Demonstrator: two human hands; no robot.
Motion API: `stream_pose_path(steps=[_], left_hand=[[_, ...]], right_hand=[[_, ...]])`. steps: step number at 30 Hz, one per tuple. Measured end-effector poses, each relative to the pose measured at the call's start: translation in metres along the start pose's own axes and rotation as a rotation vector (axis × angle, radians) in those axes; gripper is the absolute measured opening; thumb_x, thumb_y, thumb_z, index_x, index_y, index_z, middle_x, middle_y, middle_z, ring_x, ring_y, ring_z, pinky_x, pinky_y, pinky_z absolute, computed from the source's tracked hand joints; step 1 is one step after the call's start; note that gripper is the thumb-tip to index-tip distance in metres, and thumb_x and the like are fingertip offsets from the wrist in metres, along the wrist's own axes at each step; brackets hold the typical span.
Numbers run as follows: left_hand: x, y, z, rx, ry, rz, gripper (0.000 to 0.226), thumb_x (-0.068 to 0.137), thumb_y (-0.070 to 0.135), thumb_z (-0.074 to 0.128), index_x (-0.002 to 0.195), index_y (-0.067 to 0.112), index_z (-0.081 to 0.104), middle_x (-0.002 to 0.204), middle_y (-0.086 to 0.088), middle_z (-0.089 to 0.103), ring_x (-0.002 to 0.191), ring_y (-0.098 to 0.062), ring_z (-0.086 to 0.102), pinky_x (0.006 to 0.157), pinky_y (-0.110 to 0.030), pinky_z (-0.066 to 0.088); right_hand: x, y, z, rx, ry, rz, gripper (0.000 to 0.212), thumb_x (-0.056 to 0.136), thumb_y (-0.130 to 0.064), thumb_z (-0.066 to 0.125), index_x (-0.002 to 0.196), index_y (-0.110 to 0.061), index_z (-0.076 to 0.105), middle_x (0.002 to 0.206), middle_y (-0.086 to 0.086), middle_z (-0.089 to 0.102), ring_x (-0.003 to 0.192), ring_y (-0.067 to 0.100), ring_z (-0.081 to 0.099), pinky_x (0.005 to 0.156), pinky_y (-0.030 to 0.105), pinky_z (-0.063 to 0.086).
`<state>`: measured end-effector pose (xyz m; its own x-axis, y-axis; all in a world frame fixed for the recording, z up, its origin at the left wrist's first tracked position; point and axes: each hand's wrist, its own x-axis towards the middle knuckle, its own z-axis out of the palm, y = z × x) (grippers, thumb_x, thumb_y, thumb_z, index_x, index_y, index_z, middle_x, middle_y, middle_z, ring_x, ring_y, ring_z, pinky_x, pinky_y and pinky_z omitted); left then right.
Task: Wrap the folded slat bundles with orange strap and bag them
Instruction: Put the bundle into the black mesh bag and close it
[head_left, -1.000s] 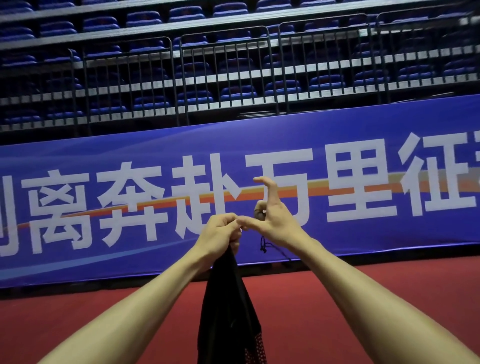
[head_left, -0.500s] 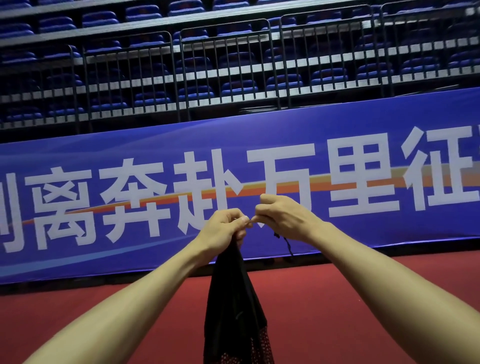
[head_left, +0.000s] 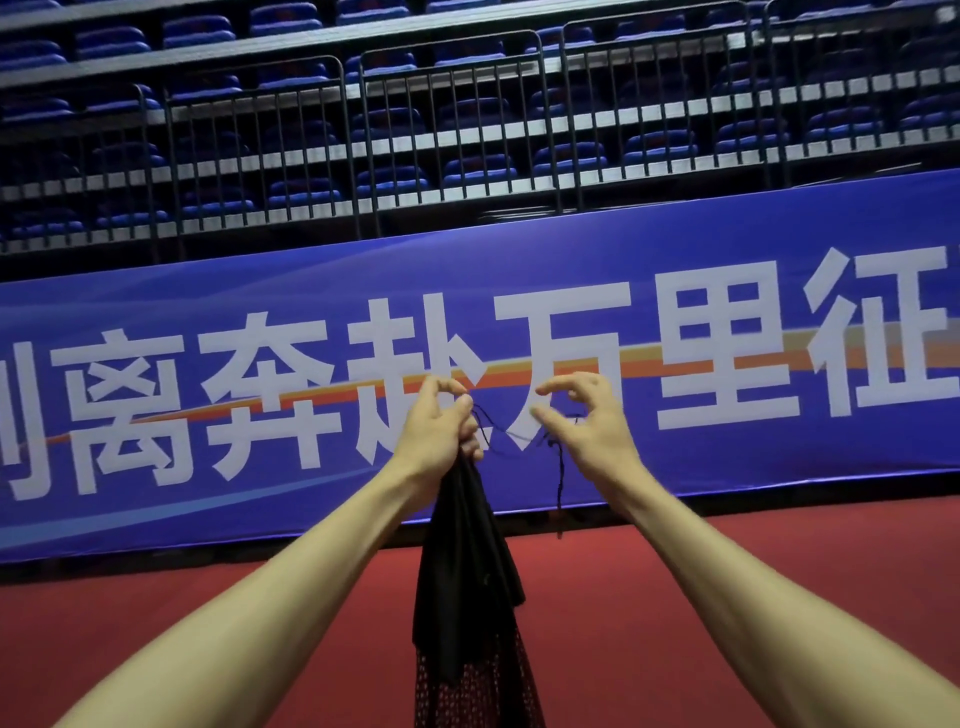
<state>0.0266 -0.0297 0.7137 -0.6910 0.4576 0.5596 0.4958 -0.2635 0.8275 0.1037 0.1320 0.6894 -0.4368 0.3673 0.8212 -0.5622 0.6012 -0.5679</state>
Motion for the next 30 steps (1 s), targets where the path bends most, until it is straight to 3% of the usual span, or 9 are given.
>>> stream_pose_path(steps=[3,6,13,16,19,21,25,28,30], left_hand=[[0.009,0.011,0.001,-0.087,-0.028,-0.003,0.016,0.107,0.008,0.038,0.093,0.016,0.037,0.054,0.002,0.035,0.049,-0.016,0.033,0.055,-0.031,0.042],[0.013,0.018,0.008,-0.057,-0.106,0.039,0.017,0.107,0.007,0.038,0.093,0.016,0.036,0.051,0.003,0.039,0.051,-0.016,0.039,0.057,-0.031,0.043],[0.002,0.006,0.001,0.085,-0.205,0.058,0.015,0.105,0.002,0.040,0.099,0.015,0.035,0.056,-0.002,0.049,0.056,-0.018,0.050,0.069,-0.038,0.048],[-0.003,-0.003,-0.021,0.204,-0.270,0.046,0.013,0.105,0.009,0.047,0.113,0.016,0.039,0.073,-0.010,0.066,0.071,-0.020,0.064,0.073,-0.034,0.055],[-0.014,-0.025,-0.048,0.197,-0.032,0.039,0.020,0.099,0.020,0.059,0.115,0.016,0.047,0.077,-0.008,0.072,0.075,-0.021,0.068,0.073,-0.036,0.057],[-0.034,-0.061,-0.059,0.204,0.016,-0.035,0.045,0.086,0.045,0.073,0.118,0.029,0.045,0.094,-0.005,0.074,0.090,-0.020,0.070,0.083,-0.038,0.055],[-0.100,-0.156,-0.038,0.261,-0.450,-0.219,0.111,0.064,0.047,0.084,0.145,0.050,0.008,0.148,0.008,0.046,0.131,0.003,0.049,0.111,-0.024,0.037],[-0.137,-0.203,-0.011,0.316,-0.429,-0.177,0.123,0.049,0.049,0.089,0.141,0.045,0.007,0.144,0.029,0.025,0.124,0.032,0.030,0.100,0.001,0.024],[-0.144,-0.224,-0.005,0.344,-0.371,-0.132,0.131,0.048,0.048,0.093,0.145,0.051,0.006,0.143,0.031,0.035,0.125,0.024,0.038,0.099,-0.002,0.030]], right_hand=[[-0.043,0.003,0.015,-0.002,-0.261,-0.120,0.046,0.070,-0.048,0.075,0.110,-0.048,0.052,0.133,-0.013,0.039,0.131,0.002,0.039,0.102,0.021,0.040],[-0.070,0.003,0.040,-0.005,-0.591,-0.128,0.065,0.072,-0.039,0.082,0.120,-0.057,0.043,0.150,-0.006,0.018,0.141,-0.002,0.023,0.113,0.017,0.030],[-0.075,0.019,0.056,-0.055,-0.516,-0.058,0.044,0.081,-0.007,0.070,0.116,-0.023,0.050,0.098,-0.011,0.059,0.087,-0.002,0.056,0.085,0.015,0.044],[-0.082,0.030,0.051,-0.054,-0.465,-0.015,0.040,0.084,-0.001,0.064,0.113,-0.023,0.049,0.101,-0.021,0.056,0.091,-0.008,0.053,0.089,0.012,0.041],[-0.081,0.038,0.044,-0.027,-0.411,0.000,0.042,0.088,-0.002,0.062,0.119,-0.025,0.046,0.108,-0.030,0.051,0.103,-0.008,0.052,0.097,0.012,0.037],[-0.080,0.041,0.043,-0.015,-0.379,0.023,0.041,0.090,-0.003,0.061,0.123,-0.022,0.044,0.113,-0.027,0.050,0.106,-0.006,0.051,0.099,0.013,0.037],[-0.077,0.044,0.046,0.003,-0.335,0.049,0.040,0.092,-0.001,0.058,0.122,-0.023,0.043,0.113,-0.019,0.050,0.102,-0.009,0.051,0.095,0.011,0.038],[-0.074,0.049,0.048,0.001,-0.290,0.060,0.040,0.093,0.000,0.057,0.121,-0.024,0.043,0.113,-0.020,0.050,0.102,-0.013,0.050,0.093,0.006,0.036],[-0.074,0.057,0.044,-0.016,-0.247,0.074,0.040,0.093,0.000,0.056,0.122,-0.023,0.043,0.113,-0.018,0.050,0.102,-0.011,0.051,0.093,0.007,0.037]])
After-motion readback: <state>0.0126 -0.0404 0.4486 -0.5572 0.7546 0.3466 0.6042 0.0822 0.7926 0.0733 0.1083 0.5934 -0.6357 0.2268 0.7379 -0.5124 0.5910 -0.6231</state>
